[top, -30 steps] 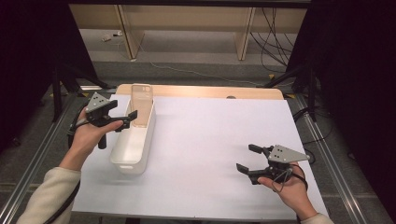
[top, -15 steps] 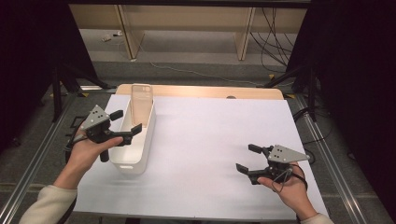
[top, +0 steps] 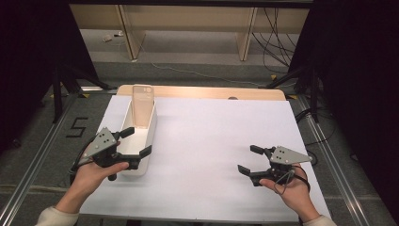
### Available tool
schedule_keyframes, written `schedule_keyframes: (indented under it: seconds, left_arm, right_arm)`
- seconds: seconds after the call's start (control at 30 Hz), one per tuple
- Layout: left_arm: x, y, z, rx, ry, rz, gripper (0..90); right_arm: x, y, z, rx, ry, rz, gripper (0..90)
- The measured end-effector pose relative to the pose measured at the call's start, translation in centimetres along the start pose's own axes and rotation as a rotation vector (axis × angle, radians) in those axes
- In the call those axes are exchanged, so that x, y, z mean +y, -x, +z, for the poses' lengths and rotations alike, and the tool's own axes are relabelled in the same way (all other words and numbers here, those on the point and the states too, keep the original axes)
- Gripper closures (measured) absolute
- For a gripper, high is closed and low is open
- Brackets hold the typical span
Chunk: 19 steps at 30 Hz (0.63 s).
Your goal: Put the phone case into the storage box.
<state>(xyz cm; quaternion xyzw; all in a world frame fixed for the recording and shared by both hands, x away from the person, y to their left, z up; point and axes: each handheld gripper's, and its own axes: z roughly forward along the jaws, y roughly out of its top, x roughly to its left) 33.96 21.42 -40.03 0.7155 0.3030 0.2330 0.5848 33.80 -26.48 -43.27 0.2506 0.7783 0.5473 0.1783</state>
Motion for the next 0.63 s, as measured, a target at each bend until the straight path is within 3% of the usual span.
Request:
schedule_keyframes:
  seconds: [0.07,0.13,0.63]
  left_arm:
    - [-0.5,0.3,0.0,-0.009,-0.005,0.008,9.7]
    - [-0.9,0.4,-0.1,-0.012,-0.009,0.007,9.7]
    - [-1.6,0.0,-0.7,0.013,0.003,0.011,10.0]
  right_arm:
    - [0.0,0.0,0.0,0.001,0.000,-0.001,16.7]
    - [-0.2,0.0,0.4,-0.005,0.046,0.006,16.7]
    - [-0.1,0.1,0.0,0.018,0.023,0.010,16.2]
